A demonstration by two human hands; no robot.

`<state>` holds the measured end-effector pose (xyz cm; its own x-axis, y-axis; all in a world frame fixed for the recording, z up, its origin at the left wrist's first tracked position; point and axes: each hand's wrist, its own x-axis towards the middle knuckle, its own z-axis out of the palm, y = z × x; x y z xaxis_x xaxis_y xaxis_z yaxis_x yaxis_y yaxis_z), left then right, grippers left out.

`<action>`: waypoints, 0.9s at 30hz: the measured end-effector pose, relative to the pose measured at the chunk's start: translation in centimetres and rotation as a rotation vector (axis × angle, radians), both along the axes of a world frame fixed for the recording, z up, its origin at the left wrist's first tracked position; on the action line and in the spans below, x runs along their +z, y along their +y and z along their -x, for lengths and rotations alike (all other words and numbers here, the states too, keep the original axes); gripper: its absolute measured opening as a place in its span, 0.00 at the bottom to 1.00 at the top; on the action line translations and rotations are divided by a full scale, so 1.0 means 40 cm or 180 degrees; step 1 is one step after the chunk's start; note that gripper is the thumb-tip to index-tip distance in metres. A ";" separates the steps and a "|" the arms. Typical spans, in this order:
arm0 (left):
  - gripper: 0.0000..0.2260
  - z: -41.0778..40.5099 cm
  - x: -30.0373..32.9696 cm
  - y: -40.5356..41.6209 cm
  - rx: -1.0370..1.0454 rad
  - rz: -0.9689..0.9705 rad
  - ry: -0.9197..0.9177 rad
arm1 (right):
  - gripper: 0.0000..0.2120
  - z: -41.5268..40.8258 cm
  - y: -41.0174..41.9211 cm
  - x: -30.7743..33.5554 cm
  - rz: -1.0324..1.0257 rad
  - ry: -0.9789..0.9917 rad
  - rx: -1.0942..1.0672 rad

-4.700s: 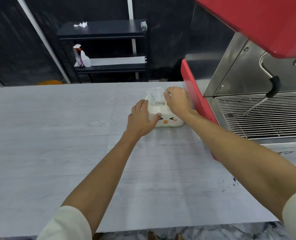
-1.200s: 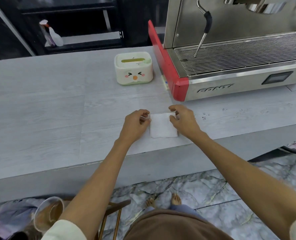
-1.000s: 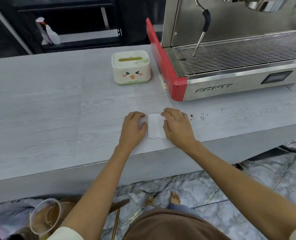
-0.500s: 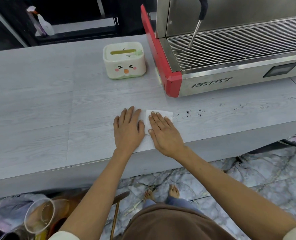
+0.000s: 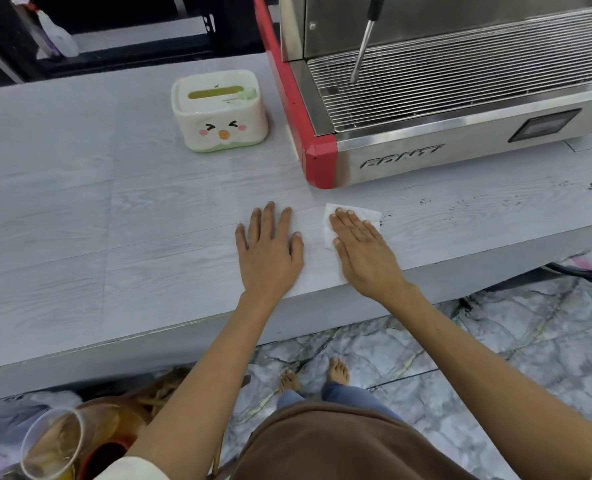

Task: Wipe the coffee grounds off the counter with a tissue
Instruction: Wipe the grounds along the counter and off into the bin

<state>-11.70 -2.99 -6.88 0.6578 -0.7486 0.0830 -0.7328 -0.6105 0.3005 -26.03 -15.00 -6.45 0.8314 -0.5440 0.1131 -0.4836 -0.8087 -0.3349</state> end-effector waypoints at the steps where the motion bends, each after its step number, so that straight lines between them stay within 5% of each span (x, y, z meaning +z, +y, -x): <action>1: 0.26 0.007 -0.001 -0.008 -0.0020 0.0016 0.0000 | 0.25 0.009 -0.011 0.003 -0.0039 -0.0042 -0.0029; 12: 0.24 0.049 0.000 -0.046 -0.0120 0.0031 0.0022 | 0.18 0.058 -0.078 0.056 -0.0779 -0.0804 -0.0536; 20: 0.24 0.045 -0.002 -0.048 -0.0078 0.0062 0.0051 | 0.19 0.008 0.022 0.075 -0.1172 -0.0690 -0.0202; 27: 0.24 0.047 0.001 -0.050 -0.0027 0.0102 0.0011 | 0.20 0.038 -0.058 0.037 -0.0088 -0.0318 0.0632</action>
